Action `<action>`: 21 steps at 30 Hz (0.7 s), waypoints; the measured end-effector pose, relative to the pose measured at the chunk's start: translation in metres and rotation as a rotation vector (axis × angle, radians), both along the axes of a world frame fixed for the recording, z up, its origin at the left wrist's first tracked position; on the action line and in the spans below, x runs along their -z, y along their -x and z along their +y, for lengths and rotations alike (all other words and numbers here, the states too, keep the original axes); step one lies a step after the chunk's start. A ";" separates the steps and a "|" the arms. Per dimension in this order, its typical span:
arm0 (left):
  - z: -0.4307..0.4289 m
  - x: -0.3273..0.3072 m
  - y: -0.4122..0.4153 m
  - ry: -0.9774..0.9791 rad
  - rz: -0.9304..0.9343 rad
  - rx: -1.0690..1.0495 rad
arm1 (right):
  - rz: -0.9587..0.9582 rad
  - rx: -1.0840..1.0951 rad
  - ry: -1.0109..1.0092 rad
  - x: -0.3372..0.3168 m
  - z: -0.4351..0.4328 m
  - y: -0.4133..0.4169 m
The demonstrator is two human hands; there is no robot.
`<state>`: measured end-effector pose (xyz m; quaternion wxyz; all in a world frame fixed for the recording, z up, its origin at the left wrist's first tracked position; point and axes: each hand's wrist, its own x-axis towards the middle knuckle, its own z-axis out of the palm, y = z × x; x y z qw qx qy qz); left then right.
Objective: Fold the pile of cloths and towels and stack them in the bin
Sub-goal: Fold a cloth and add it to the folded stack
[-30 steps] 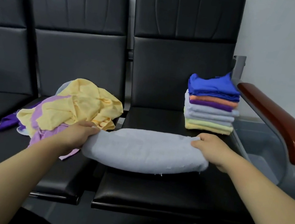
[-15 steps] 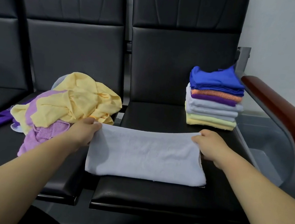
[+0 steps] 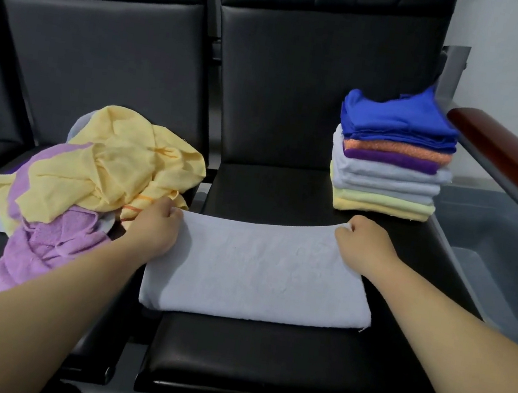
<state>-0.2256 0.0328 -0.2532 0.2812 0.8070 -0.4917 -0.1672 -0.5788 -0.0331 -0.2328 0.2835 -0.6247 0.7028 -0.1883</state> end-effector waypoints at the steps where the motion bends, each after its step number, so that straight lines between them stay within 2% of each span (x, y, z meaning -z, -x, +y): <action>1: -0.002 0.001 0.000 -0.006 -0.040 0.006 | 0.018 -0.001 0.002 0.001 -0.002 -0.001; 10: -0.009 0.009 0.000 -0.034 -0.232 0.029 | 0.173 -0.042 0.073 0.010 -0.003 -0.001; 17: -0.001 -0.004 0.011 -0.036 -0.209 0.014 | 0.192 0.037 0.084 0.003 0.000 0.012; 21: 0.004 -0.010 0.024 -0.055 -0.264 0.071 | 0.216 -0.033 0.198 0.001 0.013 0.010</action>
